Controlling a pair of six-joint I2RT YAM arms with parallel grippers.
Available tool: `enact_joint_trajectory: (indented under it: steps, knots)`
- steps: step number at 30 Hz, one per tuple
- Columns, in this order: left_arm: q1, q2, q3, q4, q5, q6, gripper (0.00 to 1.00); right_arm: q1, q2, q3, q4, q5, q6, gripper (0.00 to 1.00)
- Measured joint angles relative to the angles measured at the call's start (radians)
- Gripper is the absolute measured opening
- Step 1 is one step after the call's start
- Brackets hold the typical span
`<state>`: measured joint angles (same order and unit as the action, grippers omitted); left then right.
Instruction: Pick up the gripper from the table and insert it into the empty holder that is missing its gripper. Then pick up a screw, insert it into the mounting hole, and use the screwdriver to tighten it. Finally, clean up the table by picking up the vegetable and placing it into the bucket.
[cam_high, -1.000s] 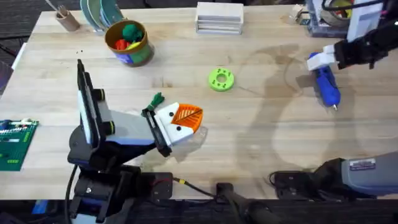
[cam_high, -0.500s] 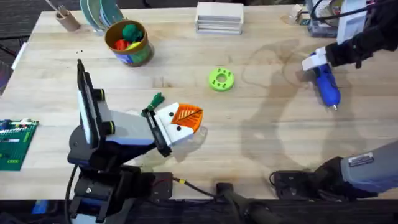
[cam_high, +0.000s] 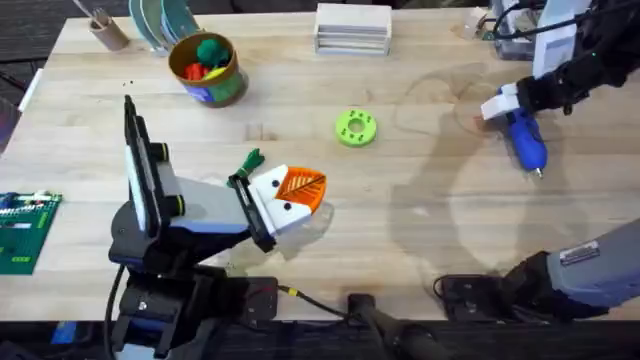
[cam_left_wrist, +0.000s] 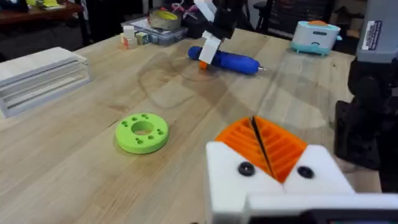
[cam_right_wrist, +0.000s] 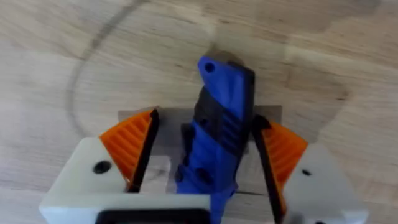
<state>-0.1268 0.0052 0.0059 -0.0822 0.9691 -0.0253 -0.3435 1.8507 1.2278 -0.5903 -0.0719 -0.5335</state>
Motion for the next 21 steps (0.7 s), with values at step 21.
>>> enact_joint_trajectory:
  steps: [21]
  knots:
    - [0.000, 0.000, 0.000, 0.000, 0.000, 0.000, 0.008, -0.006, 0.002, 0.000, 0.010, 0.012, -0.014, 0.585]
